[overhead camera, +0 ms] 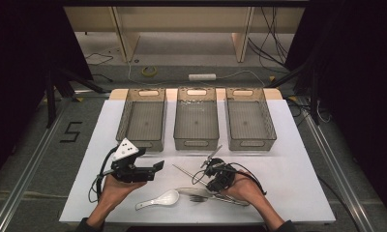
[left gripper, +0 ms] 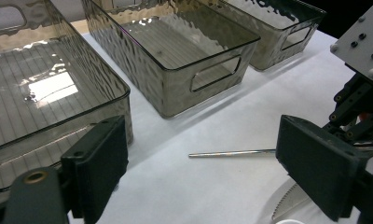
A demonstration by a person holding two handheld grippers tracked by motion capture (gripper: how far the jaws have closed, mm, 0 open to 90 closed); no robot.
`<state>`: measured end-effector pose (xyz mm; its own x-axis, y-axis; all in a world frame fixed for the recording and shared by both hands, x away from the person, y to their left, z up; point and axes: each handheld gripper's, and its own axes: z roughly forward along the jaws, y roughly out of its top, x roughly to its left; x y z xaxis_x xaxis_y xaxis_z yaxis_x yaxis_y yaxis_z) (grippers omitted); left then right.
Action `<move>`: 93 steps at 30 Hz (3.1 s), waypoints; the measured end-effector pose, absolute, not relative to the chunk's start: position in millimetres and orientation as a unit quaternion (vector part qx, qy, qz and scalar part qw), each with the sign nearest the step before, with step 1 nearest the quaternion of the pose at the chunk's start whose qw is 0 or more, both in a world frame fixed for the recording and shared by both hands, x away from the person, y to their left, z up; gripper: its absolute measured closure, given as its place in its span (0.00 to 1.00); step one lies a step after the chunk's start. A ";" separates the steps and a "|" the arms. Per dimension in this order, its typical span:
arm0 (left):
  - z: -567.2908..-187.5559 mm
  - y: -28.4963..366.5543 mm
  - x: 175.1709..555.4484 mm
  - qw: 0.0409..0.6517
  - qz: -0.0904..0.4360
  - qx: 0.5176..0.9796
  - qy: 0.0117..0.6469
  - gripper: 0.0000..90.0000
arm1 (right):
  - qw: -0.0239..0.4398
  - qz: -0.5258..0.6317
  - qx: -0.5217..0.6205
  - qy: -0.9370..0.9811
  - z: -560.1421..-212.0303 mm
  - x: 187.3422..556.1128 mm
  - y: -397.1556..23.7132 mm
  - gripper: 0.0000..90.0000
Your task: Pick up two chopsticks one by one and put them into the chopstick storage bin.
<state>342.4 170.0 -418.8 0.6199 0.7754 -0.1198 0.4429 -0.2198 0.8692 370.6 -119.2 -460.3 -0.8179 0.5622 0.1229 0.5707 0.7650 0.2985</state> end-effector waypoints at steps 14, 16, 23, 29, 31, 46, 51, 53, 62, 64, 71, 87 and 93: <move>-422.9 156.1 339.6 0.468 0.152 0.793 0.359 0.18 | -0.006 -0.187 -0.259 -0.947 -444.0 367.3 -122.6 0.96; -423.3 152.4 338.9 0.465 0.150 0.799 0.349 0.18 | -0.009 -0.192 -0.255 -0.948 -439.9 365.8 -122.7 0.96; -424.4 139.2 336.7 0.455 0.133 0.821 0.317 0.18 | -0.015 -0.204 -0.221 -0.954 -427.8 359.7 -121.2 0.96; -425.9 126.6 334.8 0.437 0.129 0.842 0.290 0.18 | -0.018 -0.208 -0.193 -0.959 -421.3 354.5 -118.9 0.96; -426.3 123.1 334.1 0.432 0.123 0.849 0.279 0.18 | -0.017 -0.209 -0.187 -0.960 -419.4 352.9 -118.2 0.96; -436.7 93.5 323.8 0.375 0.113 0.898 0.201 0.29 | -0.027 -0.206 -0.127 -0.970 -409.9 343.1 -112.3 0.96; -439.6 90.0 321.1 0.362 0.113 0.908 0.179 0.39 | -0.027 -0.201 -0.117 -0.972 -410.1 340.3 -109.6 0.96; -439.8 89.4 321.2 0.360 0.110 0.910 0.174 0.43 | -0.026 -0.201 -0.111 -0.973 -410.1 339.1 -108.4 0.96; -441.5 87.0 318.8 0.349 0.102 0.918 0.158 0.54 | -0.016 -0.195 -0.091 -0.976 -409.7 336.1 -105.7 0.96; -442.0 86.8 318.2 0.349 0.101 0.919 0.153 0.57 | -0.014 -0.195 -0.087 -0.977 -410.0 335.4 -105.5 0.96; -442.0 85.7 315.8 0.345 0.101 0.923 0.136 0.68 | -0.013 -0.192 -0.071 -0.979 -408.7 334.6 -104.8 0.96; -442.3 83.1 307.8 0.325 0.073 0.941 0.068 0.94 | -0.014 -0.201 -0.045 -0.978 -409.9 334.0 -108.3 0.89; -438.8 90.2 313.8 0.326 0.079 0.937 0.098 0.95 | -0.026 -0.252 -0.069 -0.965 -401.8 337.5 -114.1 0.68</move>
<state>313.8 90.2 -438.8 0.9683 0.2348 0.0853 0.1311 -0.7685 0.6263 337.5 -114.1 -401.8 -0.9893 0.1453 -0.0151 0.1193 0.8632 0.4906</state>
